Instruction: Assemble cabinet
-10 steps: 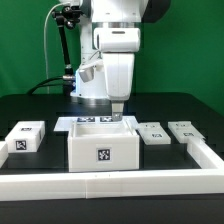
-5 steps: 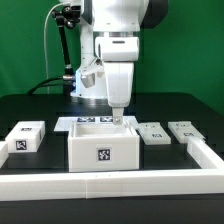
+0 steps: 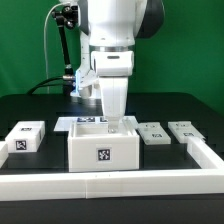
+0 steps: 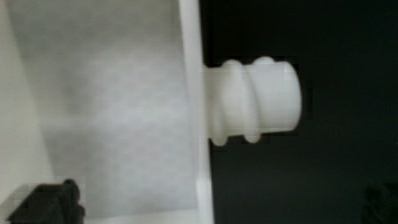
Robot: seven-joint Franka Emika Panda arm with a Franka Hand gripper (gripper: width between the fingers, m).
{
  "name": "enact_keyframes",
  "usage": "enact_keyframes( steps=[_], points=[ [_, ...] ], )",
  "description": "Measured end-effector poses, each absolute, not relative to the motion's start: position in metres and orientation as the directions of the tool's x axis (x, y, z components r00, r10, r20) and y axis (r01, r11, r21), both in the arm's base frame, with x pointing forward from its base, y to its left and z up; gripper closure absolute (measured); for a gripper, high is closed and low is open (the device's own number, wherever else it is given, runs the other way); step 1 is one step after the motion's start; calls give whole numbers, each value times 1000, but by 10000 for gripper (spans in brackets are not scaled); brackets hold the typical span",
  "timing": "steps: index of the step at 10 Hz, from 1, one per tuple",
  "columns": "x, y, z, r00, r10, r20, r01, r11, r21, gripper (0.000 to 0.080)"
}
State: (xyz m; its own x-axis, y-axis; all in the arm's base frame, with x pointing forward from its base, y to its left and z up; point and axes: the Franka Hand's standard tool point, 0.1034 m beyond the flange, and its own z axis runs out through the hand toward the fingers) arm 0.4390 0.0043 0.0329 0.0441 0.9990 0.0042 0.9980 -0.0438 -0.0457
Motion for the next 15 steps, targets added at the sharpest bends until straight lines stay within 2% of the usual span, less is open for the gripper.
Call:
enact_keyframes(
  steps=[1,3,4,5,6,11,13,15],
  points=[
    [439,4,32,44,999,4,998,-44,-48,137],
    [436,1,29,51,999,5,997,-51,-55,410],
    [437,1,29,52,999,5,997,-52,-55,605],
    [437,1,29,52,999,5,997,-52,-55,730],
    [437,1,29,54,999,5,997,-53,-53,765],
    [437,1,29,53,999,5,997,-52,-53,764],
    [452,9,29,33,999,10,999,-33,-38,764],
    [481,45,29,36,999,31,999,-36,-7,764]
  ],
)
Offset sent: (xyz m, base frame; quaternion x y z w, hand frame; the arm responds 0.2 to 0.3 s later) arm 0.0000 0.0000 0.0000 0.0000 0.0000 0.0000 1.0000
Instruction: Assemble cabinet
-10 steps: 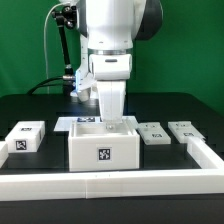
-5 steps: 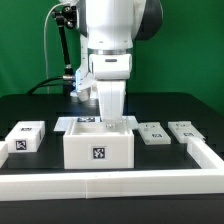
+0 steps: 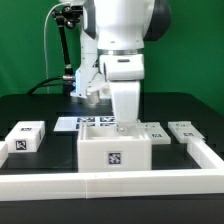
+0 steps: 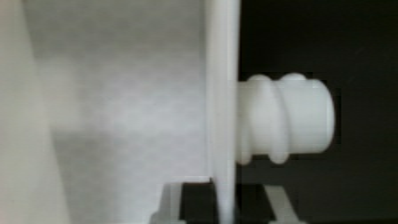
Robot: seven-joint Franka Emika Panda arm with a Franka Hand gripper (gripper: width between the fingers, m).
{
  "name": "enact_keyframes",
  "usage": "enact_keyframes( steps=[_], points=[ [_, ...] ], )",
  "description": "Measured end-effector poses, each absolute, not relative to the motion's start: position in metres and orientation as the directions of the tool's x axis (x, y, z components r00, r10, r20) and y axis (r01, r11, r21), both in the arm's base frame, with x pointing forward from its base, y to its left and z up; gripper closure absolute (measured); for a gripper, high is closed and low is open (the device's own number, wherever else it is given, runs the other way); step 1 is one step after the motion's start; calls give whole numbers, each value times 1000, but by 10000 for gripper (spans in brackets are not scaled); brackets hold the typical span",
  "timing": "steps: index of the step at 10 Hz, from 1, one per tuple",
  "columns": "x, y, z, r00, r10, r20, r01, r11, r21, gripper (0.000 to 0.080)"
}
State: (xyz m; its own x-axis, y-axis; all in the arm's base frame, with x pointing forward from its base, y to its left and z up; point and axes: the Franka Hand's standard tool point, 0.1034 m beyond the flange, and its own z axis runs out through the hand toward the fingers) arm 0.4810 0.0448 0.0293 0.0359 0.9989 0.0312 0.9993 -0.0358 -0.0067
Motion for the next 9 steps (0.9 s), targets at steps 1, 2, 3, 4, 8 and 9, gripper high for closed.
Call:
enact_keyframes(
  steps=[1,2,3,4,8,9],
  points=[
    [485,56,29,50,998,37,999,-50,-2,764],
    [485,52,29,53,998,36,999,-53,-2,764],
    [485,52,29,54,998,36,999,-54,-2,764],
    [485,53,29,53,998,37,999,-53,-1,764],
    [508,91,30,36,997,64,999,-39,33,764],
    [512,97,30,42,997,64,999,-44,28,764]
  ],
)
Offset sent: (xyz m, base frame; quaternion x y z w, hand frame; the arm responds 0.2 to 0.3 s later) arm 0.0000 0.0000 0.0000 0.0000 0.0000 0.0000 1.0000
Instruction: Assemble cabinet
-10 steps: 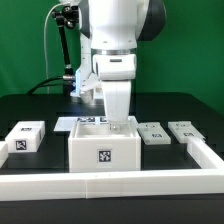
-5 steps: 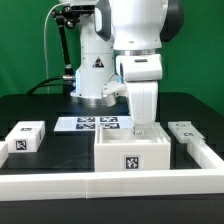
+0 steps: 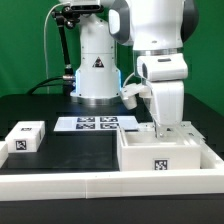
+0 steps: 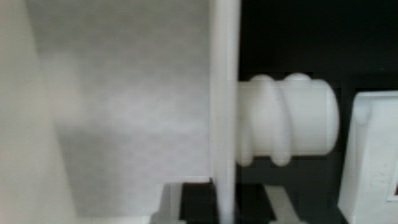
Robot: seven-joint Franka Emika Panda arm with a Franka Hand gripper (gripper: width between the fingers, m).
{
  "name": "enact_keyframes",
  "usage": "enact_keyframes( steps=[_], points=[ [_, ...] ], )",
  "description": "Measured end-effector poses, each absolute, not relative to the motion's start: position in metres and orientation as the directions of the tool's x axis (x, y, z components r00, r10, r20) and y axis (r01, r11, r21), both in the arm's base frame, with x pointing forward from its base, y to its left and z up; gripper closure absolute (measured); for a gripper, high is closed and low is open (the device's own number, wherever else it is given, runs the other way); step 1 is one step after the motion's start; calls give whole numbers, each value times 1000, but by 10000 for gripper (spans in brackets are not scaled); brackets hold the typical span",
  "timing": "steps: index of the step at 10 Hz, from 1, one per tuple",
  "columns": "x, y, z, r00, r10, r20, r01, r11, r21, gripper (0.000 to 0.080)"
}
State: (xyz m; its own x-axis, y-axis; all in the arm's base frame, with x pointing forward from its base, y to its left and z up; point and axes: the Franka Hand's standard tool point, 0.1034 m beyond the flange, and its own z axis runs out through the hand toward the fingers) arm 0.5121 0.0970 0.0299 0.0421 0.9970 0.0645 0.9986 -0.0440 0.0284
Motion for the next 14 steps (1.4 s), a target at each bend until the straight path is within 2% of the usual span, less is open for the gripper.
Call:
enact_keyframes(
  steps=[2,5,6,7,8,10,11,12,14],
  points=[
    [515,111,30,63,996,67,998,-64,20,764],
    [516,111,30,47,997,56,999,-48,17,764],
    [515,111,30,47,997,56,999,-48,16,693],
    [515,110,29,48,997,56,999,-49,16,548],
    [515,110,29,48,997,56,999,-49,15,548],
    [515,110,29,48,997,56,999,-49,15,182],
    [515,110,29,48,997,56,999,-49,15,64],
    [515,110,29,49,997,56,999,-50,15,13],
    [515,110,29,49,997,56,999,-50,14,4]
  ],
)
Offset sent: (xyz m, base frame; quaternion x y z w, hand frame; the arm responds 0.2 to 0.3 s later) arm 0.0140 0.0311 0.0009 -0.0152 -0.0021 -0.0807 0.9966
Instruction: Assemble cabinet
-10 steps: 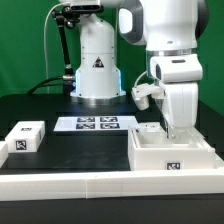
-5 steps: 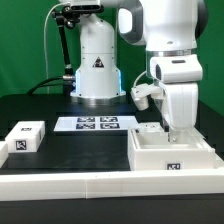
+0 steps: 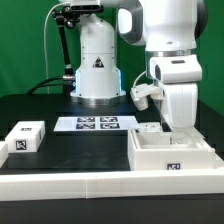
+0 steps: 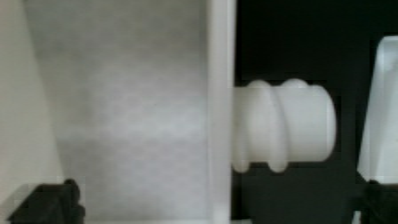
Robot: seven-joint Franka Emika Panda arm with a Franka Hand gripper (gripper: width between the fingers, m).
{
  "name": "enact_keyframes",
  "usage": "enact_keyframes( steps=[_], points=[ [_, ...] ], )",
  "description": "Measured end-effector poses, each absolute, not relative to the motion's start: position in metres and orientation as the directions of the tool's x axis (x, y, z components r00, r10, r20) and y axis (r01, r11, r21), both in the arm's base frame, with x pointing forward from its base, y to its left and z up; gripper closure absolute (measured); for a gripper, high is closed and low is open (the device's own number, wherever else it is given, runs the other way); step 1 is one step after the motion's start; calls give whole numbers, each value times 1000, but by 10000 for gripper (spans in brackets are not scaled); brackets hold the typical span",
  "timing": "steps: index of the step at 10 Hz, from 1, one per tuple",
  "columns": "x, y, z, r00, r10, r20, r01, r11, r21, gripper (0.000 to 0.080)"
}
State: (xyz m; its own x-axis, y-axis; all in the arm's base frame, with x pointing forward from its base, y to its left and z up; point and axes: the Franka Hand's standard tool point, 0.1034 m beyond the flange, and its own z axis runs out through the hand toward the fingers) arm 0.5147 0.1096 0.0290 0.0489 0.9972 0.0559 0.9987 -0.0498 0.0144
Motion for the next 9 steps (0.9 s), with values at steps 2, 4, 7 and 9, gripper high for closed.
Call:
enact_keyframes(
  steps=[2,4,7,9],
  points=[
    [515,110,29,49,997,56,999,-50,15,3],
    [510,114,47,52,997,51,998,-54,25,3],
    [496,131,77,100,994,49,994,-102,45,3],
    [482,137,80,102,994,48,994,-104,43,3]
  ],
)
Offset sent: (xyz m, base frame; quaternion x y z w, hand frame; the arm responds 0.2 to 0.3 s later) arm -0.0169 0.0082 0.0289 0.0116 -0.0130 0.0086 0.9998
